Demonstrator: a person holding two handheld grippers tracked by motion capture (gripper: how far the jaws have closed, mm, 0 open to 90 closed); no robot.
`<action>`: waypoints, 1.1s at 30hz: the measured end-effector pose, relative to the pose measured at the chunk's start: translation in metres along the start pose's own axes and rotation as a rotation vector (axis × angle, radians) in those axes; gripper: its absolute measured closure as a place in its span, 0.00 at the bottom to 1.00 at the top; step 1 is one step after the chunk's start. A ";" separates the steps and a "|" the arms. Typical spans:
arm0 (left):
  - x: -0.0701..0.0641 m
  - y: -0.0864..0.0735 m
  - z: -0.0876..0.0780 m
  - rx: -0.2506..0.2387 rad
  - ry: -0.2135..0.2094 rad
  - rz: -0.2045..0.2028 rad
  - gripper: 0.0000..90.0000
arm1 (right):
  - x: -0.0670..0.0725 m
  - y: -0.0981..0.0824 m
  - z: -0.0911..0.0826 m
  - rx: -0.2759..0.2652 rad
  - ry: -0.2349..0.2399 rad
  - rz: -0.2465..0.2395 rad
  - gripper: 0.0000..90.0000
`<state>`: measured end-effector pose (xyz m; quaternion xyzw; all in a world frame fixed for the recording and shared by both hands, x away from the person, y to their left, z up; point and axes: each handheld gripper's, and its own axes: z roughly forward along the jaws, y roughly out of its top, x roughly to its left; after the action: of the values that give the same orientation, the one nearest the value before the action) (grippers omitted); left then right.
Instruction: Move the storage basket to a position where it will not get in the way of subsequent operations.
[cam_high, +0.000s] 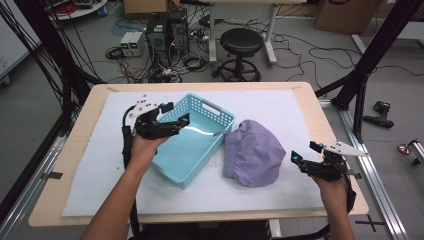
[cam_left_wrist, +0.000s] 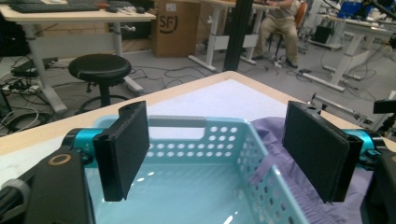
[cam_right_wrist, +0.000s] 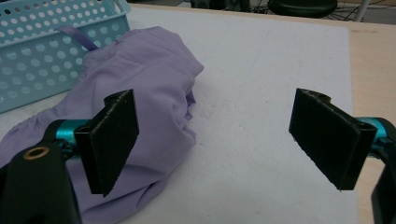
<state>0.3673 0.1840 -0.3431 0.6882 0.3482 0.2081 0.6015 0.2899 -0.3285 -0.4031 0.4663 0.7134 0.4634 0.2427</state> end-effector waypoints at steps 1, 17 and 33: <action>0.005 -0.001 -0.004 0.009 0.011 -0.004 0.26 | 0.000 0.000 0.000 0.001 0.004 0.002 0.17; 0.070 -0.007 -0.067 0.072 0.111 0.062 0.27 | 0.002 -0.004 -0.004 0.007 0.001 0.001 0.17; 0.092 -0.040 -0.071 0.058 0.173 -0.080 0.32 | 0.004 -0.006 -0.007 0.018 -0.004 -0.007 0.17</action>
<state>0.3698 0.3012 -0.3811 0.6702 0.4320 0.2325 0.5569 0.2800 -0.3287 -0.4047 0.4668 0.7187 0.4550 0.2419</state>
